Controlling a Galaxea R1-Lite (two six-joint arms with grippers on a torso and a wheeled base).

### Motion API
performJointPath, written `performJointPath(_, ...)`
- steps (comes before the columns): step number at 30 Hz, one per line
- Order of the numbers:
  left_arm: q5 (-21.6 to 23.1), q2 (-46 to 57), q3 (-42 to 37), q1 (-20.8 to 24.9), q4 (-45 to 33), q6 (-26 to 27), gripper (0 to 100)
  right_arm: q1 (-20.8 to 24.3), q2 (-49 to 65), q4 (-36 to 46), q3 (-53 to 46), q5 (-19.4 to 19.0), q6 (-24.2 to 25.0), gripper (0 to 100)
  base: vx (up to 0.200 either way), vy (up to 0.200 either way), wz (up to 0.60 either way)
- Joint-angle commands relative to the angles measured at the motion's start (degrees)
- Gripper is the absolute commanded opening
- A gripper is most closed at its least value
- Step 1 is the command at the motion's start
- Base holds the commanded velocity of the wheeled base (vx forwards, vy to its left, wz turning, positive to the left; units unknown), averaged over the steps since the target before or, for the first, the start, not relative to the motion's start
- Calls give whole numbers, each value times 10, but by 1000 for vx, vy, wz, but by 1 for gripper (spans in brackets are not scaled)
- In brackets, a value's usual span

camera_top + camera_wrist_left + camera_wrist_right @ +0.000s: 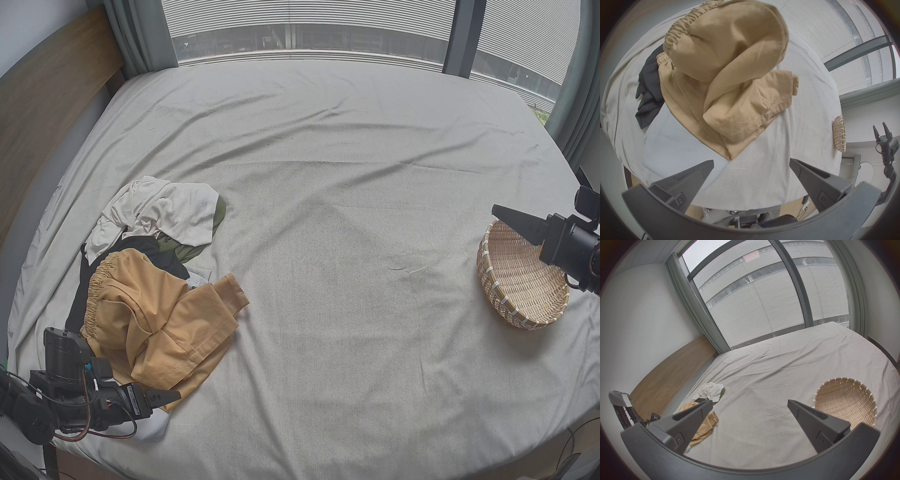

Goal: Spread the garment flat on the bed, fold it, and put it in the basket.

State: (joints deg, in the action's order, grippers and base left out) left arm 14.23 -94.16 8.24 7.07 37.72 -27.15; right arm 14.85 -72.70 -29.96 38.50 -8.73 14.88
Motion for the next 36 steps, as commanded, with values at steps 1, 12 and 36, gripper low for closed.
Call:
performJointPath(1,-4,-52,-5,-2,27,0,100,-1,-2,0,8,-1,1,100,0,0,0)
performJointPath(12,-24,-128,-19,-2,101,1,100,-2,-15,0,23,-9,3,100,0,0,0)
performJointPath(36,-45,-223,-35,5,351,-53,100,3,-8,0,18,-9,12,100,0,0,0)
